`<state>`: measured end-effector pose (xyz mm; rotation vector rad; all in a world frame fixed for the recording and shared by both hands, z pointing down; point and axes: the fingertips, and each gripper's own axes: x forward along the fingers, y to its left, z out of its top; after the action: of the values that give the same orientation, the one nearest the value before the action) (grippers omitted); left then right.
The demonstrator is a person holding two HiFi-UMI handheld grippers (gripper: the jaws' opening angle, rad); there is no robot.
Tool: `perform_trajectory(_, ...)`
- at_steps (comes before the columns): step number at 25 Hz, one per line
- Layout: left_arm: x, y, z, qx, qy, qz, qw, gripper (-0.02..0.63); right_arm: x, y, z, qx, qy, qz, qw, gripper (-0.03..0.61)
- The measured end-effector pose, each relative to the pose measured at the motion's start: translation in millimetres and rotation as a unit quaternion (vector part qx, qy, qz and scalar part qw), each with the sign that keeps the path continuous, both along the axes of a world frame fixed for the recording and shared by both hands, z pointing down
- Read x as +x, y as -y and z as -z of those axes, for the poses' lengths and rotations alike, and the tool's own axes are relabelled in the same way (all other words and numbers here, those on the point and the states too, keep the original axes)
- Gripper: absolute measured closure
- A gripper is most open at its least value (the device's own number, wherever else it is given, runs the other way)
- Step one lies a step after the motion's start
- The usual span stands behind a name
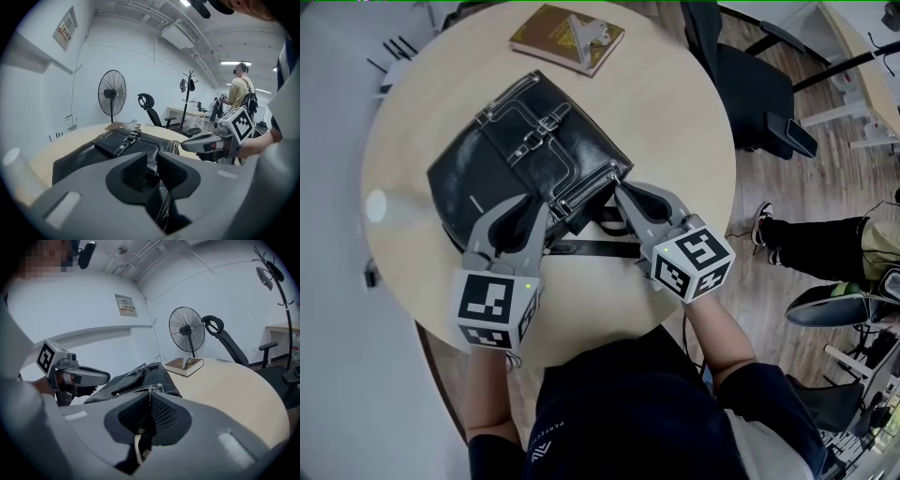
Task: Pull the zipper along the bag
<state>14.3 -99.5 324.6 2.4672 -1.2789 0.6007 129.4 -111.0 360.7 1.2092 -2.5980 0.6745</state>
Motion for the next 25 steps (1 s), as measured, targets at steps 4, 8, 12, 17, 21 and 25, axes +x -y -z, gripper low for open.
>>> perform_trajectory(4,0.5,5.4,-4.7,-0.007,0.0,-0.015,0.9999,0.531,-0.4,-0.3,1.0,-0.002,-0.012,-0.006,1.0,0.568)
perform_trajectory(8,0.7,7.7,-11.2,-0.017,-0.005,-0.033,0.9993,0.522,-1.5,-0.6,0.9,-0.005,-0.022,-0.012,1.0,0.568)
perform_trajectory(12,1.1,7.0,-20.5,-0.032,-0.006,-0.052,0.9981,0.495,-1.8,-0.6,0.3,-0.008,-0.033,-0.018,0.999,0.568)
perform_trajectory(17,3.1,4.8,-28.3,-0.048,-0.016,-0.07,0.9963,0.47,-3.1,-0.7,1.1,-0.01,-0.046,-0.022,0.999,0.568)
perform_trajectory(21,-1.3,3.4,-31.7,-0.047,-0.031,-0.071,0.9959,0.472,-8.2,-3.8,0.7,-0.006,-0.074,-0.018,0.997,0.568)
perform_trajectory(25,-2.8,3.2,-32.4,-0.041,-0.043,-0.071,0.9957,0.481,-10.5,-5.7,1.3,-0.006,-0.092,-0.016,0.996,0.568)
